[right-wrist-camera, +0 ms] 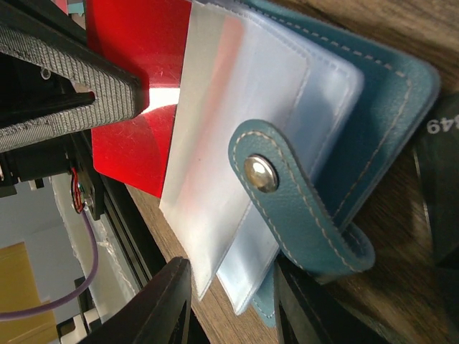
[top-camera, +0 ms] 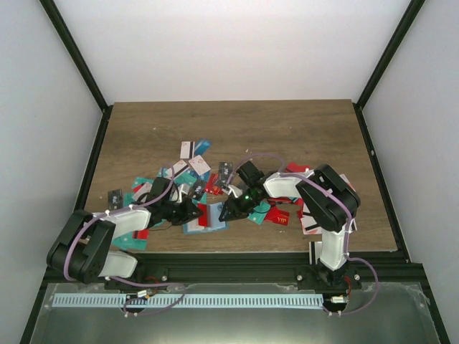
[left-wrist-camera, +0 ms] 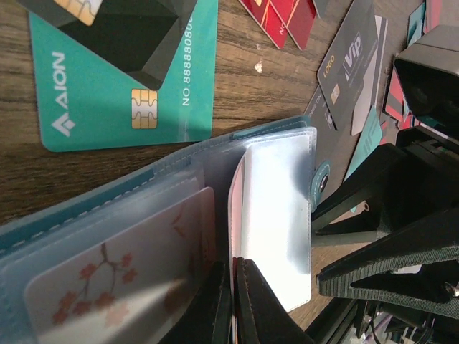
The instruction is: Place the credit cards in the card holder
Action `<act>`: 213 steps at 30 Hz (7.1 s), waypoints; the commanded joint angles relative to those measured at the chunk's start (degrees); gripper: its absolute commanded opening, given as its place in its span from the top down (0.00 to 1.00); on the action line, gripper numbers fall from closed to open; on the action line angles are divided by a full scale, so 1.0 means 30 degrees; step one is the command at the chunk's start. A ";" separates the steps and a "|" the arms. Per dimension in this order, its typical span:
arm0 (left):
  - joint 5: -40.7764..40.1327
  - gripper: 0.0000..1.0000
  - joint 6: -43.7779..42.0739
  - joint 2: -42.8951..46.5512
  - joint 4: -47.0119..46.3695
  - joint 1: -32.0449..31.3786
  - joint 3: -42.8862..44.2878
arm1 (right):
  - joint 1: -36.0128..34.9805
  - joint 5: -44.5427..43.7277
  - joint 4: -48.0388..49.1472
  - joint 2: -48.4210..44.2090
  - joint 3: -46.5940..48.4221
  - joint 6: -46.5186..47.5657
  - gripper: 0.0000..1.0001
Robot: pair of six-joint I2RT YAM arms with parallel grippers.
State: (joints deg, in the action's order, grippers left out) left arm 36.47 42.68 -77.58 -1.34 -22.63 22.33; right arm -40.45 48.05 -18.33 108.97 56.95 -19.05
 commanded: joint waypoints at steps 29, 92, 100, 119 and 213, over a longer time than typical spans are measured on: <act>0.0924 0.96 0.1625 -0.1551 -0.2845 -0.0146 -0.0587 | -0.0229 -0.3460 -0.0713 0.1148 -0.1136 -0.0873 0.96; 0.0966 0.93 0.1653 -0.4672 -0.3981 -0.2094 0.0878 | -0.0229 -0.3968 -0.0030 0.1079 -0.2300 -0.1284 0.99; 0.0367 0.79 0.0566 -0.2254 -0.0289 -0.2086 0.1826 | -0.0200 -0.4176 -0.0117 0.0888 -0.2156 -0.1215 0.98; -0.1176 0.55 -0.0809 -0.0070 0.4817 -0.2093 0.2965 | -0.0143 -0.3892 -0.0024 0.0342 -0.1796 -0.0873 0.90; -0.3279 0.96 -0.2419 -0.3935 0.6091 -0.3676 0.5786 | 0.0027 -0.0408 0.1060 -0.3283 -0.1596 -0.3007 0.59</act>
State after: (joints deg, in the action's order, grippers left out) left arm 27.00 35.38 -89.08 18.06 -33.15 40.27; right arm -40.58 46.28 -15.84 100.62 50.22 -29.17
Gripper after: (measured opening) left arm 0.039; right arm 0.409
